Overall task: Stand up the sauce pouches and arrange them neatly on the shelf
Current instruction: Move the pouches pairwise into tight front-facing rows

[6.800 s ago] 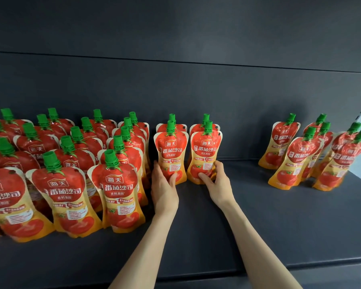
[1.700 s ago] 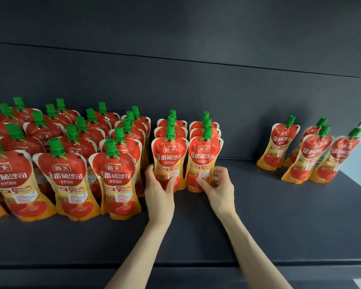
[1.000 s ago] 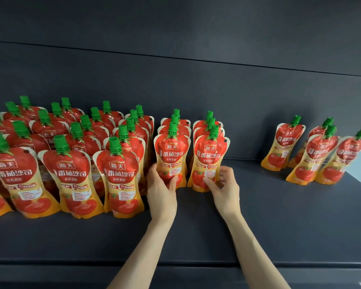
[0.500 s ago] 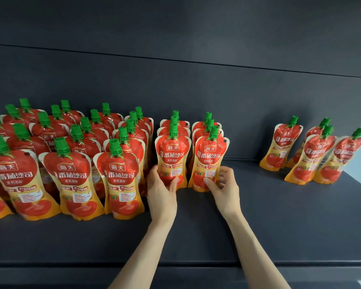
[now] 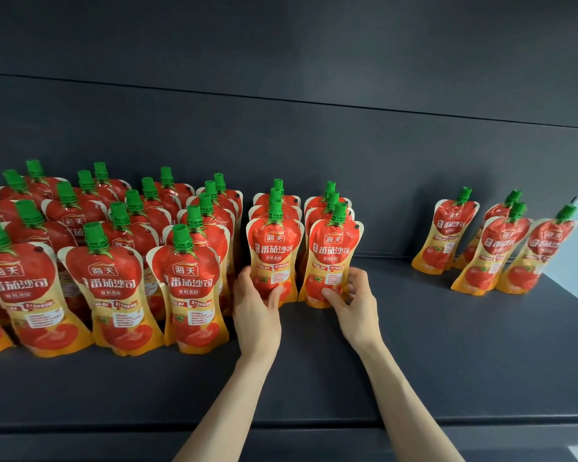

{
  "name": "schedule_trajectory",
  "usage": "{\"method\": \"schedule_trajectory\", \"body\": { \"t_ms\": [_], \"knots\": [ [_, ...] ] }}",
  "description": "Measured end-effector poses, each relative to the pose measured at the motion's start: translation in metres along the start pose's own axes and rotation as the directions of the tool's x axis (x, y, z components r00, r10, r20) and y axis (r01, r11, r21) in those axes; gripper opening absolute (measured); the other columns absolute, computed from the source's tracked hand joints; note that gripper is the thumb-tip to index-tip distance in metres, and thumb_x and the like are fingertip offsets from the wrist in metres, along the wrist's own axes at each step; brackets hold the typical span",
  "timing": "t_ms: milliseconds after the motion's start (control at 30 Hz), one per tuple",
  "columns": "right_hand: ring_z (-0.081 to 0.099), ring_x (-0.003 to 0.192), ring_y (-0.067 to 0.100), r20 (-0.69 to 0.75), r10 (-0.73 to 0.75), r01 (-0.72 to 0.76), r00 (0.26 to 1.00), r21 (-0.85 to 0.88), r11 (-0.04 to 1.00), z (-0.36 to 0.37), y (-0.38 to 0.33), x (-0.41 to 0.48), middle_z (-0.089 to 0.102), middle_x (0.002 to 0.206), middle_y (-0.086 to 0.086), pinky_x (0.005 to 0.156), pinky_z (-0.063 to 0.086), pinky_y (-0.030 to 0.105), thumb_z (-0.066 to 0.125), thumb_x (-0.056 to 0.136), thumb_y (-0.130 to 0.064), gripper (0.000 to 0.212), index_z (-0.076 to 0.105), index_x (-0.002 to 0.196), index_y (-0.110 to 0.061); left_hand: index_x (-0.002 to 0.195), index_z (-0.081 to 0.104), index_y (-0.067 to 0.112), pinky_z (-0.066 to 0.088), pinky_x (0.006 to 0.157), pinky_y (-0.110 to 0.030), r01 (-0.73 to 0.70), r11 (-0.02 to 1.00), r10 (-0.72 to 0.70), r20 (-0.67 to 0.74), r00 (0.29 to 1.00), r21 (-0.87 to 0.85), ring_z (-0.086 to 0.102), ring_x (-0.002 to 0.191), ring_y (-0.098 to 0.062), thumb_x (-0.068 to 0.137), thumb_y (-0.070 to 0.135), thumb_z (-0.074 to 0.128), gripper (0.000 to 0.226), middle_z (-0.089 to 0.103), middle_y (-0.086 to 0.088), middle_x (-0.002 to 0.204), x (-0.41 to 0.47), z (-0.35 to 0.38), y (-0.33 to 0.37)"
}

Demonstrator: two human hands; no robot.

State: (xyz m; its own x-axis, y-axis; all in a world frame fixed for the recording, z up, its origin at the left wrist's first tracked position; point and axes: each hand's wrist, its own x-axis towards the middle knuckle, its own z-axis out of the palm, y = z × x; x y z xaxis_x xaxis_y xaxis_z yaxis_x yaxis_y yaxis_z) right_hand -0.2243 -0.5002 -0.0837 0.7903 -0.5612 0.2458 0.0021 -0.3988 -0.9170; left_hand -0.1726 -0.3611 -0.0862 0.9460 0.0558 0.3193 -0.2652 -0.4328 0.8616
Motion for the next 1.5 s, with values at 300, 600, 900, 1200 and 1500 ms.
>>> {"method": "schedule_trajectory", "body": {
  "t_ms": [300,600,900,1200,1500],
  "knots": [
    [0.052,0.085,-0.010,0.004,0.005,-0.005,1.000,-0.007,1.000,-0.0003,0.0008,0.0008,0.056,0.107,-0.008,0.066,0.040,-0.004,0.066,0.086,-0.013,0.037,0.045,0.117,-0.012,0.135,0.038,0.009,0.042,0.098,-0.036,0.007,1.000,-0.007,0.006,1.000,-0.005,0.046,0.126,-0.026,0.085,0.024,0.066,0.059,0.049,-0.010,0.135,0.0008,0.0009,0.0013],
    [0.053,0.084,-0.011,0.006,0.010,-0.011,1.000,0.021,1.000,-0.0012,-0.0025,-0.0011,0.056,0.102,-0.010,0.067,0.040,-0.003,0.067,0.086,-0.011,0.033,0.044,0.109,-0.018,0.136,0.038,0.008,0.040,0.100,-0.036,0.002,1.000,-0.002,0.005,1.000,-0.002,0.045,0.127,-0.026,0.085,0.024,0.066,0.060,0.048,-0.011,0.135,0.0001,0.0005,0.0013],
    [0.054,0.082,-0.017,0.022,0.009,-0.009,1.000,0.024,1.000,-0.0023,-0.0020,-0.0016,0.054,0.094,-0.023,0.066,0.040,-0.003,0.067,0.086,-0.011,0.034,0.044,0.109,-0.020,0.136,0.037,0.007,0.040,0.101,-0.037,-0.003,1.000,0.003,0.000,1.000,-0.011,0.044,0.128,-0.027,0.084,0.023,0.066,0.061,0.047,-0.012,0.136,-0.0005,0.0007,0.0006],
    [0.055,0.086,-0.008,0.008,0.019,-0.019,1.000,-0.002,1.000,-0.0012,-0.0006,-0.0019,0.055,0.101,-0.017,0.070,0.043,0.002,0.068,0.085,-0.015,0.038,0.044,0.113,-0.021,0.138,0.036,0.006,0.041,0.100,-0.039,-0.005,1.000,0.005,0.001,1.000,0.022,0.045,0.127,-0.028,0.085,0.026,0.065,0.064,0.046,-0.013,0.137,-0.0029,0.0000,0.0005],
    [0.051,0.110,0.009,-0.102,-0.017,0.010,0.995,-0.068,0.998,-0.0025,0.0013,-0.0078,0.054,0.121,-0.005,0.086,0.042,0.017,0.070,0.083,-0.022,0.047,0.049,0.124,-0.018,0.140,0.032,0.006,0.048,0.094,-0.043,-0.009,0.995,0.009,-0.004,1.000,0.096,0.048,0.125,-0.032,0.088,0.032,0.060,0.066,0.042,-0.015,0.139,-0.0056,0.0008,0.0013]
  ]
}}
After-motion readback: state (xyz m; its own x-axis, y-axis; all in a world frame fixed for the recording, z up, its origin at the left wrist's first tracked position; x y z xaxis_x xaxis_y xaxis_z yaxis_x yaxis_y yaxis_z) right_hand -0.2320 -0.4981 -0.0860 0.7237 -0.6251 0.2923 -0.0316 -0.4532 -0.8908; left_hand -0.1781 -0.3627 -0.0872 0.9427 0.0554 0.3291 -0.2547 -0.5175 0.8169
